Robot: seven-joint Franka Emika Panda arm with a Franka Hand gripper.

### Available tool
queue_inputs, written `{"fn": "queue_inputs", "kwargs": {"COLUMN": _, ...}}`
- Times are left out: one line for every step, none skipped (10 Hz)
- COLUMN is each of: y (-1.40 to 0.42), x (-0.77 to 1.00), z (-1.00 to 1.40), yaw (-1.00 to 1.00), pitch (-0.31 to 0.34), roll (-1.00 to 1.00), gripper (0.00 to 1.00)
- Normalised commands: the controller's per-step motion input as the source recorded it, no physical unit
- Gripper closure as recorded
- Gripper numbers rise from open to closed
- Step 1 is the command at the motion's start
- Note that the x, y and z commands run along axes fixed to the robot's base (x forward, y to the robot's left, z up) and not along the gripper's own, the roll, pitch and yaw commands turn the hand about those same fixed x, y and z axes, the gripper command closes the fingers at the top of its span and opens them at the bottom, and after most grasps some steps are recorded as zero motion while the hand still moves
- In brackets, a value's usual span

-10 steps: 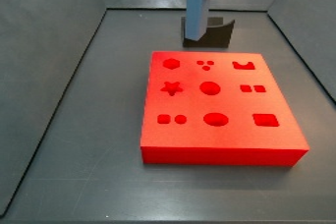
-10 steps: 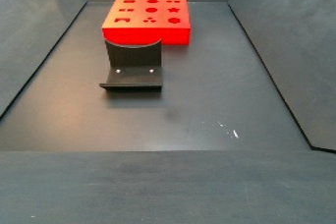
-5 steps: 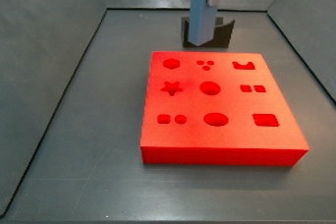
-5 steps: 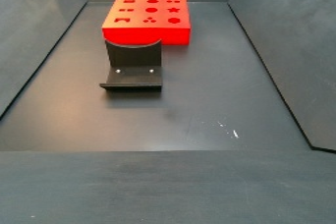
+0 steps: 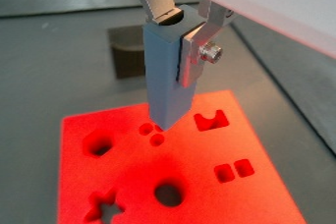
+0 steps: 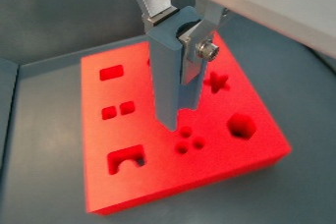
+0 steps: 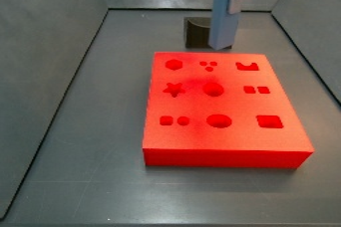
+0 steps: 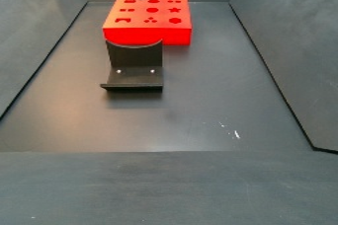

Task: Insert the arch object.

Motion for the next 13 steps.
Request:
{"fn": "queue_inputs", "kwargs": {"y": 0.00, "x": 0.38, "z": 0.00, "yaw": -0.68, "pitch": -0.123, "roll": 0.30, "gripper": 1.00}}
{"fn": "queue_inputs", "kwargs": {"y": 0.05, "x": 0.24, "z": 0.00, "yaw": -0.86, "pitch": -0.091, "roll": 0.14, "gripper": 1.00}}
{"fn": "queue_inputs", "kwargs": {"y": 0.08, "x": 0.23, "z": 0.00, "yaw": -0.88, "pitch": -0.084, "roll": 0.09, "gripper": 1.00}}
{"fn": "queue_inputs", "kwargs": {"y": 0.10, "x": 0.27, "z": 0.00, "yaw": -0.87, "pitch": -0.051, "roll": 0.08, "gripper": 1.00}}
{"fn": "queue_inputs", "kwargs": {"y": 0.12, "x": 0.28, "z": -0.11, "yaw": -0.88, "pitch": -0.006, "roll": 0.02, "gripper": 1.00}}
{"fn": "queue_inputs", "kwargs": {"y": 0.10, "x": 0.22, "z": -0.17, "yaw": -0.84, "pitch": 0.006, "roll": 0.02, "gripper": 1.00}}
{"fn": "queue_inputs", "kwargs": {"y": 0.00, "x": 0.26, "z": -0.26, "yaw": -0.75, "pitch": 0.094, "roll": -0.01, "gripper": 1.00}}
{"fn": "queue_inputs", "kwargs": {"y": 0.00, "x": 0.36, "z": -0.26, "yaw": -0.67, "pitch": 0.101, "roll": -0.07, "gripper": 1.00}}
{"fn": "queue_inputs", "kwargs": {"y": 0.00, "x": 0.47, "z": -0.26, "yaw": -0.54, "pitch": 0.110, "roll": -0.09, "gripper": 1.00}}
{"fn": "queue_inputs", "kwargs": {"y": -0.03, "x": 0.57, "z": -0.27, "yaw": -0.39, "pitch": 0.151, "roll": -0.07, "gripper": 1.00}}
{"fn": "queue_inputs", "kwargs": {"y": -0.03, "x": 0.71, "z": -0.30, "yaw": -0.31, "pitch": 0.104, "roll": -0.01, "gripper": 1.00}}
{"fn": "queue_inputs", "kwargs": {"y": -0.07, "x": 0.78, "z": -0.27, "yaw": -0.16, "pitch": 0.166, "roll": 0.00, "gripper": 1.00}}
{"fn": "queue_inputs", "kwargs": {"y": -0.09, "x": 0.71, "z": -0.28, "yaw": -0.16, "pitch": 0.227, "roll": 0.04, "gripper": 1.00}}
